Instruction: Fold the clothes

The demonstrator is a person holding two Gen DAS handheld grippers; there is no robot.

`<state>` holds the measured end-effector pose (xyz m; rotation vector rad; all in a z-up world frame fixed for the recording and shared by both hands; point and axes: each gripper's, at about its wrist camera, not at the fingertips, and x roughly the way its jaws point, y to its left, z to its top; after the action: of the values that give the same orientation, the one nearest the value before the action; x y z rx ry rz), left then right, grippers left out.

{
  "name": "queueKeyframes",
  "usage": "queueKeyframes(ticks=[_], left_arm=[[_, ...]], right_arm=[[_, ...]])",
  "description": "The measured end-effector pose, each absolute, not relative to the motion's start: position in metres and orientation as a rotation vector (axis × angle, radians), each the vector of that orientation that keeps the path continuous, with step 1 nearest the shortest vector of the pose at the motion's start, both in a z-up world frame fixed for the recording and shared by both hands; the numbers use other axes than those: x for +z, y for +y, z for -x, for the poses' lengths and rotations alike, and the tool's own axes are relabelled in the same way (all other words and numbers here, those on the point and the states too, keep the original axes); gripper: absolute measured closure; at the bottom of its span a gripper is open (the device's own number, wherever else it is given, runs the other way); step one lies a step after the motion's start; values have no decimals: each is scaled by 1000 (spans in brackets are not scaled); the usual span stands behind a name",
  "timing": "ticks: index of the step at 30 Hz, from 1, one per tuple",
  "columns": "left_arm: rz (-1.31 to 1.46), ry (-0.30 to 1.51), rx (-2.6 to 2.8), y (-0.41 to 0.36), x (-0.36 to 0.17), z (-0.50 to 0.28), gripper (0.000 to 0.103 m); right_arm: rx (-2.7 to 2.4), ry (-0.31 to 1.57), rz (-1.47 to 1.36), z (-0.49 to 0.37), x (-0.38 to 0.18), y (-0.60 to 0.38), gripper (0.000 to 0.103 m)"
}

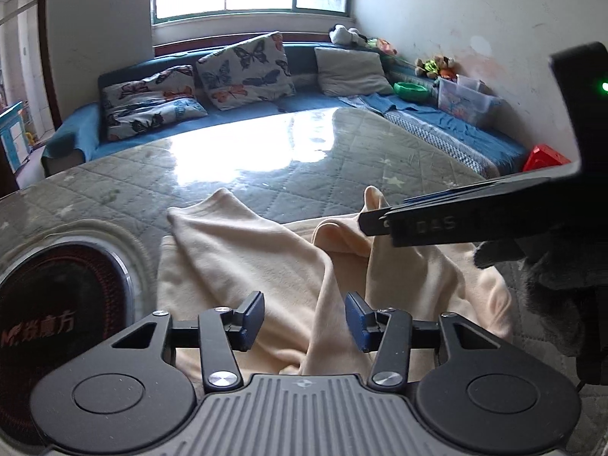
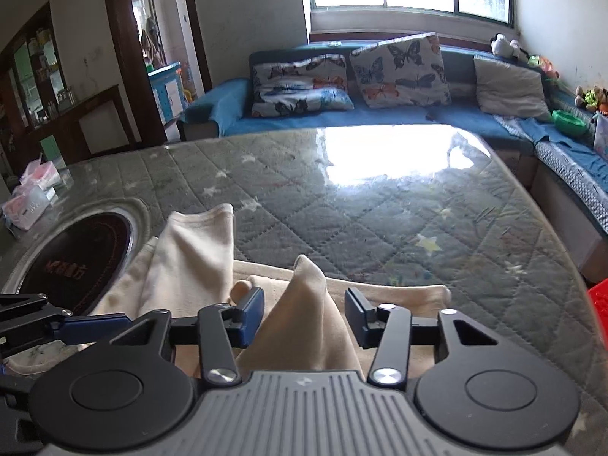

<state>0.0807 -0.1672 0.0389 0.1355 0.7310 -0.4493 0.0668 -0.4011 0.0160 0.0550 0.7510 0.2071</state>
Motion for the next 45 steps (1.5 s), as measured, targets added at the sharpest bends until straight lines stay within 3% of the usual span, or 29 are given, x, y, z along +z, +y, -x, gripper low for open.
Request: queueKeyframes(ticks=[1,2,4,6,10,19,24,26,30,31,37,38,39,40,45], left_arm=[[-141,735,-455,-168,36,-83,75],[-146,739,-461,-169,34,-86,82],[-153,735,-473,-169,32,-87,96],[-158,713,-466,-165,33,-83,99],[-124,664,-426,-148,45,-73,103],[-28,642,-343,-90,71,-48,103],[-42,654,-395,-107,73,-46,100],[-54,660,-417,-124,71,-50,95],[-91,676,-432,-154,61,-64,61],[-105,679,-435,-160,58,-68,58],[-161,724,-459,-181,35,-81,60],[-175,729,-462,-183,32,-81,65],[-190,732,-459,-184,29,-81,87],[-197,735,-460,-183,27,-81,96],[-147,675,-409,-158,40,-64,99]], right_arm=[[208,760,-56,-70,13,-401,66],[201,750,-60,-66,16,-405,69],[188,730,-68,-57,22,-412,84],[175,709,-76,-49,28,-419,94],[148,668,-92,-32,39,-434,96],[56,595,-123,17,59,-472,96],[-57,588,-131,63,59,-502,96],[-103,585,-134,82,59,-513,96],[-186,651,-173,107,39,-535,95],[-197,671,-176,110,34,-537,94],[-238,676,-175,120,25,-544,84],[-231,668,-167,121,27,-543,83],[-224,659,-158,121,29,-542,79],[-209,655,-150,120,31,-539,72],[-118,646,-107,113,39,-518,63]])
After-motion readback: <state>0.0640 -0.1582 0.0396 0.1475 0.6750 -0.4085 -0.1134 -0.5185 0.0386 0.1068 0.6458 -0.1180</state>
